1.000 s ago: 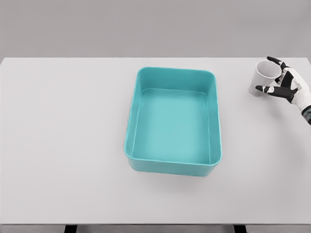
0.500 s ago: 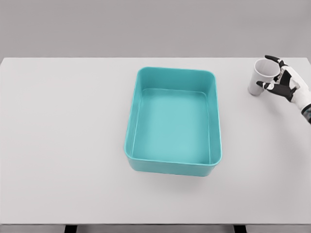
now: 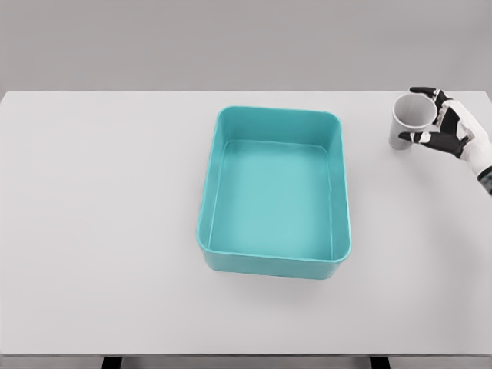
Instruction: Put the paper cup into the basket with your right arm
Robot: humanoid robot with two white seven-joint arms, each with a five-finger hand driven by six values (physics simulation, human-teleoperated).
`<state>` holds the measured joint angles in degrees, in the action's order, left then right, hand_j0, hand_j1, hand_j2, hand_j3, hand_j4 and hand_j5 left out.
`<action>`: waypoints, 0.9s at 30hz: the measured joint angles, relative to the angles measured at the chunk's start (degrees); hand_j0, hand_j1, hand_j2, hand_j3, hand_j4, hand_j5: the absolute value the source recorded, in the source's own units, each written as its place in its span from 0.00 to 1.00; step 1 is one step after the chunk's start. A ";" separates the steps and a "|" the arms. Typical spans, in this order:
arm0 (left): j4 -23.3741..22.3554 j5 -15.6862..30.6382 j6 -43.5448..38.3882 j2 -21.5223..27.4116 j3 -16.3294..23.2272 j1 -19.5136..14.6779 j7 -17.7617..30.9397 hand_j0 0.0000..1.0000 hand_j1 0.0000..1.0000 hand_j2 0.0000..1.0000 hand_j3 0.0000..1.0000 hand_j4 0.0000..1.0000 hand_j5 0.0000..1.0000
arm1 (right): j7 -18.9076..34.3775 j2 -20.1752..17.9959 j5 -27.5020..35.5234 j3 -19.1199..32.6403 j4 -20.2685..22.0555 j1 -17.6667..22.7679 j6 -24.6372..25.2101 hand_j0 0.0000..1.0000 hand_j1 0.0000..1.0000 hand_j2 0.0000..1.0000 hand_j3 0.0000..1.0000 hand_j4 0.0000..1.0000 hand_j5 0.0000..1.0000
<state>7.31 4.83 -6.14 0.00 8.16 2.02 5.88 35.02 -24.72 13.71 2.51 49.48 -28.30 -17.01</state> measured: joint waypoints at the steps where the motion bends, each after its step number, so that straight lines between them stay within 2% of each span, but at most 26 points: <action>1: 0.00 0.00 0.00 0.00 0.00 0.00 0.00 1.00 1.00 1.00 1.00 1.00 1.00 | -0.01 -0.01 -0.06 0.00 0.55 0.35 -0.02 0.62 0.62 0.62 0.62 0.62 0.62; 16: 0.00 0.00 0.00 0.00 0.00 0.00 0.00 1.00 1.00 1.00 1.00 1.00 1.00 | -0.01 -0.02 0.35 1.96 11.93 6.07 0.35 0.62 0.62 0.62 0.62 0.62 0.62; 27: 0.00 0.00 0.01 0.00 0.00 0.00 0.00 1.00 1.00 1.00 1.00 1.00 1.00 | 0.00 0.60 0.61 2.58 20.70 8.26 0.58 0.62 0.62 0.62 0.62 0.62 0.62</action>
<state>7.31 4.83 -6.14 0.00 8.16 2.02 5.88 35.01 -24.12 14.32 5.09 70.18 -20.04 -16.43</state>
